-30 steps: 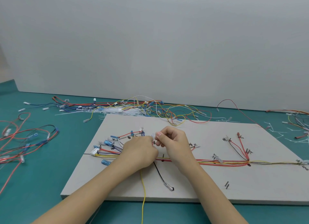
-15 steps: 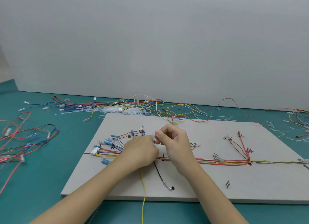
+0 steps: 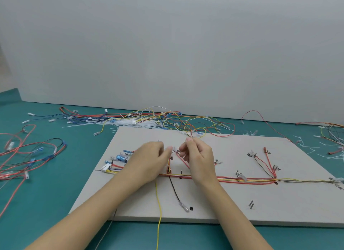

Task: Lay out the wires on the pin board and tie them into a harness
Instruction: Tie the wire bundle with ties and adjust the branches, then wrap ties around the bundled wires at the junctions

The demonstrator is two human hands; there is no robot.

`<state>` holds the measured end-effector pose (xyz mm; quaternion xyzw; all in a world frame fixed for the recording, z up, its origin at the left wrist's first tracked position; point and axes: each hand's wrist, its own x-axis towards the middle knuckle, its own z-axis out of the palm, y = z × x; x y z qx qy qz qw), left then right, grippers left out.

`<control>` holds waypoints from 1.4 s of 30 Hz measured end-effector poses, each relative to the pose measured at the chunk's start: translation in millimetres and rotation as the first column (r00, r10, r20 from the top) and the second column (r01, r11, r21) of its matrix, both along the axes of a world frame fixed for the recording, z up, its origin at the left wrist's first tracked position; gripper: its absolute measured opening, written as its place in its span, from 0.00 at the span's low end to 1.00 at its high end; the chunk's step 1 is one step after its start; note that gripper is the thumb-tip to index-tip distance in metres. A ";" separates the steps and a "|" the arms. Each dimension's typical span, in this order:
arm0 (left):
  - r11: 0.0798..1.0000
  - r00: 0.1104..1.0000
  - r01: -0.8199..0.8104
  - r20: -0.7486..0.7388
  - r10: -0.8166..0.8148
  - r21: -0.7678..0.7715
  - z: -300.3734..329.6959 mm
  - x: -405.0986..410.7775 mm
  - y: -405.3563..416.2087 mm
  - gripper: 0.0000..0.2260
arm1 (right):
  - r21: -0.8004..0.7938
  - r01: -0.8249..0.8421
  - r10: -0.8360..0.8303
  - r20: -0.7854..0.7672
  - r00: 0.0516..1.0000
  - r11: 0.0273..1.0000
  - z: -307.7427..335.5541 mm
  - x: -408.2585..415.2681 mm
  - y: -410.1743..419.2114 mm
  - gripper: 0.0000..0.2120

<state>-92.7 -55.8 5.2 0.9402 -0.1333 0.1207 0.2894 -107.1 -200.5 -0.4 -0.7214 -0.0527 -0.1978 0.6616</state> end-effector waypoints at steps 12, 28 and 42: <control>0.931 0.916 -0.364 -0.184 0.357 -0.002 -15.8 105.7 86.7 0.23 | -0.060 -0.007 -0.001 -0.136 0.991 0.998 -1.6 1.0 -0.1 0.17; 0.926 0.893 -0.316 -0.265 0.364 0.208 -30.6 143.1 125.9 0.29 | 0.012 -0.058 0.059 -0.257 0.965 0.998 4.2 0.1 -1.3 0.18; 0.942 0.915 -0.321 -0.224 0.336 0.099 -24.8 138.9 123.6 0.30 | -0.015 -0.083 0.076 -0.277 0.958 0.996 5.9 -1.3 -0.9 0.18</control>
